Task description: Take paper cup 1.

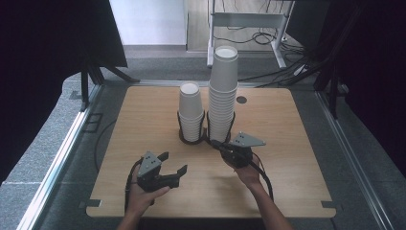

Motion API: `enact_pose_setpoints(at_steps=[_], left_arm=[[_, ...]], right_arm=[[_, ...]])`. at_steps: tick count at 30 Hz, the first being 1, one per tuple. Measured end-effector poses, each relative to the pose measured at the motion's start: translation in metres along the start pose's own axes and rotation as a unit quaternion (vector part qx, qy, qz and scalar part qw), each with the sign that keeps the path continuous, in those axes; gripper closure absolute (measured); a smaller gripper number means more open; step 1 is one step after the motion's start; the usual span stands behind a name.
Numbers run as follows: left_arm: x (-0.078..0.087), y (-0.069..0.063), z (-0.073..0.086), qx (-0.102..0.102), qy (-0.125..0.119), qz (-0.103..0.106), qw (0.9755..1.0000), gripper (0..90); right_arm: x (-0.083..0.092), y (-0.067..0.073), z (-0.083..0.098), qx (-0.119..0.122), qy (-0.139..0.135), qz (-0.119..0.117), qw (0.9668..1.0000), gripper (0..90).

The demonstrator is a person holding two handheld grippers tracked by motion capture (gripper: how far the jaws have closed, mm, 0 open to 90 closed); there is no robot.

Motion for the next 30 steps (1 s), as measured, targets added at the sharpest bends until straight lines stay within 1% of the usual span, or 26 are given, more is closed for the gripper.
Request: enact_pose_setpoints(at_steps=[4,8,13,15,17,19,23,27,30], left_arm=[[0.002,0.003,0.001,0.012,-0.003,0.003,0.9999,17.1],[0.002,0.007,0.003,0.020,-0.002,0.003,0.9998,17.1],[0.000,0.009,0.005,0.022,0.002,0.002,0.9998,17.1],[0.000,0.010,0.006,0.021,0.004,-0.001,0.9998,17.2],[0.000,0.011,0.008,0.022,0.005,-0.001,0.9997,17.2],[0.001,0.012,0.009,0.020,0.007,-0.002,0.9998,17.2],[0.001,0.014,0.009,0.023,0.007,-0.004,0.9997,17.2],[0.000,0.016,0.011,0.023,0.008,-0.012,0.9996,17.2],[0.000,0.016,0.012,0.026,0.009,-0.013,0.9995,17.2]], right_arm=[[-0.013,0.001,-0.013,0.006,-0.007,-0.005,0.9999,89.7],[-0.028,0.002,-0.023,0.015,0.002,-0.004,0.9999,89.7],[-0.045,0.001,-0.031,0.016,0.011,-0.003,0.9998,89.7],[-0.052,-0.002,-0.034,0.010,0.011,-0.001,0.9999,89.7],[-0.058,-0.004,-0.037,0.004,0.012,0.001,0.9999,89.7],[-0.063,-0.007,-0.039,0.005,0.015,0.007,0.9999,89.7],[-0.070,-0.008,-0.044,0.004,0.019,0.007,0.9998,89.8],[-0.077,-0.008,-0.043,0.004,0.022,0.011,0.9997,89.8],[-0.081,-0.008,-0.042,0.000,0.024,0.011,0.9996,89.8]])
Point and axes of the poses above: each handheld gripper's, and its own axes: x roughly backward along the jaws, z roughly out of its underside, y roughly to its left, the point moved 4 cm from there along -x, roughly forward along the jaws, and after that the axes turned 11 degrees about y, right-handed, at the moved point
